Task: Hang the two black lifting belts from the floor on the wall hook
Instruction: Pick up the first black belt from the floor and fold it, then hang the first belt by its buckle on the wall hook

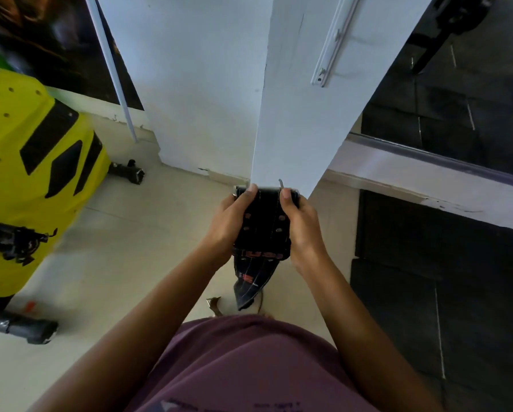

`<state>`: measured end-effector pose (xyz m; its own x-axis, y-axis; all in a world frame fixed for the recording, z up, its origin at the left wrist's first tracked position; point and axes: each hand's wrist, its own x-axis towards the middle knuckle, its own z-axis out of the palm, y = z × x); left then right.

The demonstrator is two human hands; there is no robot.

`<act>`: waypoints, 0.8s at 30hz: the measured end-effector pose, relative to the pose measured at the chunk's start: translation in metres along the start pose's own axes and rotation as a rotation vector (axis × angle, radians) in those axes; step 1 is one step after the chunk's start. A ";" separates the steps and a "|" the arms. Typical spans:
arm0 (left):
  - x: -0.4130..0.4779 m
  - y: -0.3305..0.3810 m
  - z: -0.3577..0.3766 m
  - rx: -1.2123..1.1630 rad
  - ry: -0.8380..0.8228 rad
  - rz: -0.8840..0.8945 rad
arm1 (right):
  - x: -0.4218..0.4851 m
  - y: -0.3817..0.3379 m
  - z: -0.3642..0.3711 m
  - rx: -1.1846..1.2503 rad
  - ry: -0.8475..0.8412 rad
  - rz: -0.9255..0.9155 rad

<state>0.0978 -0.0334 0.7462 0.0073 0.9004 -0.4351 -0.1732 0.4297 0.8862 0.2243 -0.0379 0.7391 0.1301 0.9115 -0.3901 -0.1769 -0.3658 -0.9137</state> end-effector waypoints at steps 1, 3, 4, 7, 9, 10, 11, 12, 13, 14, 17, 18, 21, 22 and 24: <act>0.001 0.002 0.001 -0.036 0.021 -0.002 | 0.000 -0.002 -0.001 0.040 -0.006 0.001; 0.002 0.008 0.006 -0.110 0.059 0.018 | 0.001 -0.011 -0.001 0.124 -0.021 -0.013; 0.000 0.013 0.010 -0.157 0.069 0.032 | 0.001 -0.017 -0.001 0.150 -0.027 -0.024; 0.004 0.030 0.019 -0.275 0.067 0.101 | 0.003 -0.037 0.004 0.146 -0.026 -0.085; 0.010 0.047 0.025 -0.255 0.063 0.154 | 0.009 -0.054 0.009 0.128 0.009 -0.125; 0.011 0.061 0.029 -0.243 0.055 0.190 | 0.011 -0.068 0.010 0.128 0.026 -0.157; 0.013 0.077 0.034 -0.237 0.051 0.240 | 0.014 -0.082 0.010 0.137 0.038 -0.199; 0.015 0.082 0.036 -0.229 0.057 0.271 | 0.016 -0.089 0.011 0.139 0.038 -0.222; 0.018 0.085 0.038 -0.206 0.061 0.285 | 0.018 -0.093 0.012 0.127 0.033 -0.226; 0.018 0.089 0.040 -0.195 0.063 0.302 | 0.018 -0.098 0.014 0.120 0.049 -0.239; 0.024 0.128 0.055 -0.211 -0.012 0.381 | 0.027 -0.141 0.012 0.121 0.064 -0.327; 0.026 0.145 0.061 -0.207 -0.042 0.412 | 0.030 -0.160 0.011 0.114 0.068 -0.371; 0.030 0.199 0.083 -0.202 -0.108 0.525 | 0.037 -0.214 0.011 0.093 0.083 -0.518; 0.030 0.216 0.089 -0.201 -0.121 0.557 | 0.039 -0.230 0.011 0.091 0.090 -0.562; 0.029 0.247 0.102 -0.200 -0.150 0.620 | 0.041 -0.263 0.010 0.085 0.097 -0.650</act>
<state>0.1560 0.1054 0.9685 -0.0174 0.9826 0.1848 -0.3685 -0.1781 0.9124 0.2665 0.0979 0.9644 0.3228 0.9192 0.2255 -0.1084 0.2726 -0.9560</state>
